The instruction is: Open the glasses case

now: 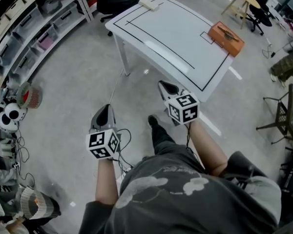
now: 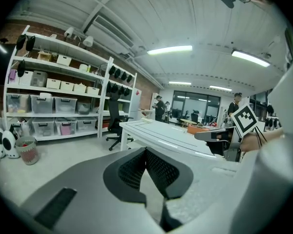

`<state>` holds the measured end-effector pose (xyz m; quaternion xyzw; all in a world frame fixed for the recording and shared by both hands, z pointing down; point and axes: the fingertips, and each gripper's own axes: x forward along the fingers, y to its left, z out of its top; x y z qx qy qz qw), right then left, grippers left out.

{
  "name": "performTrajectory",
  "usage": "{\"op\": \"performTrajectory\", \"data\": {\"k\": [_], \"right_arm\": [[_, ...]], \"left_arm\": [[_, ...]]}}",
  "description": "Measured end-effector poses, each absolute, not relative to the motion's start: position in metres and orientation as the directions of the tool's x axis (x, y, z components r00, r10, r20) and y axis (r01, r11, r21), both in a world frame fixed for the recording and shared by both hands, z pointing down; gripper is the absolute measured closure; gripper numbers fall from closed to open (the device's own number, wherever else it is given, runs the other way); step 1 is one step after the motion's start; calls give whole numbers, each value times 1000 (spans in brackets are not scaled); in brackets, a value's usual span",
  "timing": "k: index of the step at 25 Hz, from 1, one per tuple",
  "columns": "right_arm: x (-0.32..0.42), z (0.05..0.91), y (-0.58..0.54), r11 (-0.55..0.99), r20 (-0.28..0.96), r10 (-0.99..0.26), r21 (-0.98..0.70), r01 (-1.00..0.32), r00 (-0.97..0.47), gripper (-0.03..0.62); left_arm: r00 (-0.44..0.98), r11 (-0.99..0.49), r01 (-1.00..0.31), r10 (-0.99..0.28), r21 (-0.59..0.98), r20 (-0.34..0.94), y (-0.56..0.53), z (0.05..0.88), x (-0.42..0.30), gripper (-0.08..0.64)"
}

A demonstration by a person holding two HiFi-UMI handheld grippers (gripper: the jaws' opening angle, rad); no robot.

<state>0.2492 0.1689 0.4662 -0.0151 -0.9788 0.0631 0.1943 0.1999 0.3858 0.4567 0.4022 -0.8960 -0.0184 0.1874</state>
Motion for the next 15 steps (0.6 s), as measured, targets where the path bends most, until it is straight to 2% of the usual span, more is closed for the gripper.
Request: {"op": "performTrajectory", "data": {"k": [15], "right_arm": [[95,450,31,988,361,64,-156,8,-930,592]], "left_arm": [[-641,701,-700,-700,133,314,268,425,50,561]]}}
